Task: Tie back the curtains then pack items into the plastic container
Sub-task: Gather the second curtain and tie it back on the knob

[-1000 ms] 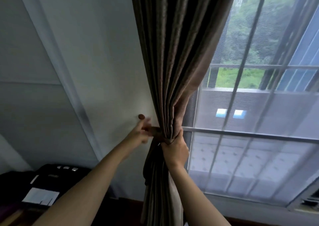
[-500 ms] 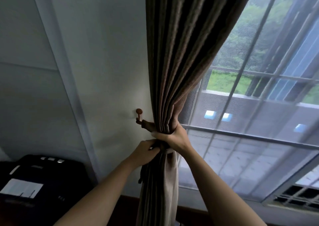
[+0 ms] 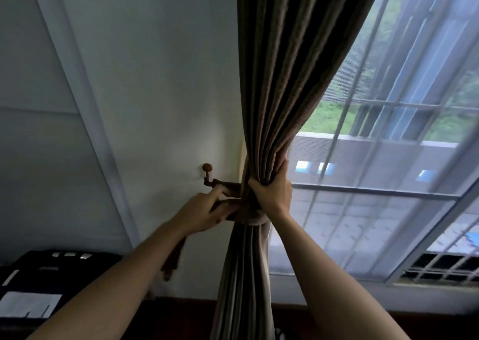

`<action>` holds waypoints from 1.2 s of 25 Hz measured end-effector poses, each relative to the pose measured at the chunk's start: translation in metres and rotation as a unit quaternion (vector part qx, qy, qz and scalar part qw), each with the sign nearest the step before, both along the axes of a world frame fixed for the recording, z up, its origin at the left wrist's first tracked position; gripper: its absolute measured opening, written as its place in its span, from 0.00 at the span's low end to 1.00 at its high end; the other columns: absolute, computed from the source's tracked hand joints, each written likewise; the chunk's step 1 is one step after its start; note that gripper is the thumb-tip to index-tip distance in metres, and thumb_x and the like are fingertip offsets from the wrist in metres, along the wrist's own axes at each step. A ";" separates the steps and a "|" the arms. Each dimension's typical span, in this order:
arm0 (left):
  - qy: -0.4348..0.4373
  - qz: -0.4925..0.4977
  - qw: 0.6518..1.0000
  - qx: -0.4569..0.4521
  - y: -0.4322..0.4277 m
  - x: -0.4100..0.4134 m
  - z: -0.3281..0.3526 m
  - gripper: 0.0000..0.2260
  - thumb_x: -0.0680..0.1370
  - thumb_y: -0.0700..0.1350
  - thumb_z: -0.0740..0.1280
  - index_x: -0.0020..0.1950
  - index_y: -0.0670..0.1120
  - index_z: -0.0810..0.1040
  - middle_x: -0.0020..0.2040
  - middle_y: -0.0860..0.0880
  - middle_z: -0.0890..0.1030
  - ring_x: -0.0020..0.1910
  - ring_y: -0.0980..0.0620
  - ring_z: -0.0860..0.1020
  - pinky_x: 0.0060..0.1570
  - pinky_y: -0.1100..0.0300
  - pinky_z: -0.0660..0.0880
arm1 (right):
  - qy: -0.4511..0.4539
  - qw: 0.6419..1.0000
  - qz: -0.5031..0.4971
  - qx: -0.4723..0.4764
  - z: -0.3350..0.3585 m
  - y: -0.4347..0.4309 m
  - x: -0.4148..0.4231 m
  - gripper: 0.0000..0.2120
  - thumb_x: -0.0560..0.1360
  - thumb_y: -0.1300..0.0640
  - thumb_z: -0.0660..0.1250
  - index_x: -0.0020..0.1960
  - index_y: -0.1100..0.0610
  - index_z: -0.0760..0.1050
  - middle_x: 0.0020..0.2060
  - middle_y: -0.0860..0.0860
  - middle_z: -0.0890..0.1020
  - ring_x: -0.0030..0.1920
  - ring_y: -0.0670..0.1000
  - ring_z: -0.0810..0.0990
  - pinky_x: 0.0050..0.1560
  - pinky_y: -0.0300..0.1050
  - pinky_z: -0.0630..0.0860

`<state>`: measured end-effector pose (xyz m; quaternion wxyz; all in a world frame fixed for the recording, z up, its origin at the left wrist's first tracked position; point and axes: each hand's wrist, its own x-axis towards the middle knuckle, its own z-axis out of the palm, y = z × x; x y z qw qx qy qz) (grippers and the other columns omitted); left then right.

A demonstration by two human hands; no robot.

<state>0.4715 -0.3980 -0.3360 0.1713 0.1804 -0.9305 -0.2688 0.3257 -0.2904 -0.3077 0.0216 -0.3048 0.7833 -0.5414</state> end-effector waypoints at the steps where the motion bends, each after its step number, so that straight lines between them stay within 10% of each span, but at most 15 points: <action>1: -0.027 -0.030 0.999 -0.034 -0.004 0.007 0.011 0.08 0.79 0.51 0.61 0.55 0.51 0.74 0.36 0.52 0.81 0.32 0.58 0.77 0.36 0.59 0.73 | 0.004 1.000 0.000 0.006 0.000 0.002 0.001 0.40 0.66 0.52 0.72 0.72 0.47 0.54 0.53 0.56 0.81 0.52 0.61 0.79 0.48 0.51 0.75; 5: -0.036 -0.047 0.997 -0.040 -0.030 0.025 0.044 0.08 0.77 0.50 0.66 0.50 0.50 0.82 0.40 0.55 0.82 0.38 0.60 0.79 0.43 0.62 0.74 | 0.044 0.998 0.025 0.028 -0.001 0.003 0.009 0.40 0.67 0.50 0.71 0.72 0.47 0.53 0.54 0.55 0.81 0.51 0.62 0.79 0.47 0.52 0.76; 12: -0.016 0.130 0.942 -0.309 -0.044 -0.015 0.028 0.08 0.77 0.44 0.65 0.53 0.50 0.82 0.48 0.47 0.80 0.48 0.44 0.74 0.45 0.54 0.66 | 0.041 0.998 0.047 0.008 -0.004 0.014 0.016 0.39 0.68 0.52 0.72 0.72 0.50 0.54 0.51 0.56 0.82 0.50 0.62 0.80 0.43 0.47 0.74; 17: 0.037 0.174 0.980 0.089 -0.002 -0.078 0.022 0.10 0.78 0.36 0.58 0.47 0.34 0.78 0.43 0.36 0.79 0.46 0.38 0.79 0.40 0.55 0.72 | 0.008 0.995 0.083 -0.056 -0.022 0.019 0.016 0.43 0.66 0.56 0.73 0.73 0.46 0.51 0.49 0.48 0.81 0.49 0.53 0.81 0.47 0.52 0.79; 21: 0.161 0.183 0.887 0.391 0.005 -0.092 0.005 0.13 0.81 0.45 0.53 0.53 0.38 0.73 0.48 0.40 0.79 0.51 0.41 0.78 0.51 0.55 0.78 | -0.143 0.953 0.215 -0.159 -0.045 0.030 -0.006 0.41 0.67 0.72 0.67 0.72 0.48 0.56 0.52 0.52 0.80 0.52 0.49 0.81 0.54 0.44 0.78; 24: 0.140 0.230 0.821 0.503 0.013 -0.106 0.017 0.16 0.83 0.42 0.50 0.39 0.41 0.70 0.38 0.44 0.73 0.37 0.50 0.73 0.36 0.69 0.75 | -0.164 0.942 0.238 -0.172 -0.056 0.035 -0.025 0.25 0.71 0.71 0.64 0.64 0.54 0.71 0.57 0.55 0.80 0.59 0.50 0.79 0.59 0.47 0.75; 30: 0.099 0.214 0.786 0.572 0.016 -0.103 0.005 0.14 0.82 0.47 0.53 0.43 0.45 0.75 0.43 0.46 0.78 0.42 0.50 0.77 0.43 0.59 0.74 | -0.132 0.950 0.257 -0.117 -0.052 0.033 -0.059 0.09 0.73 0.63 0.68 0.51 0.52 0.77 0.46 0.49 0.83 0.48 0.46 0.80 0.48 0.41 0.75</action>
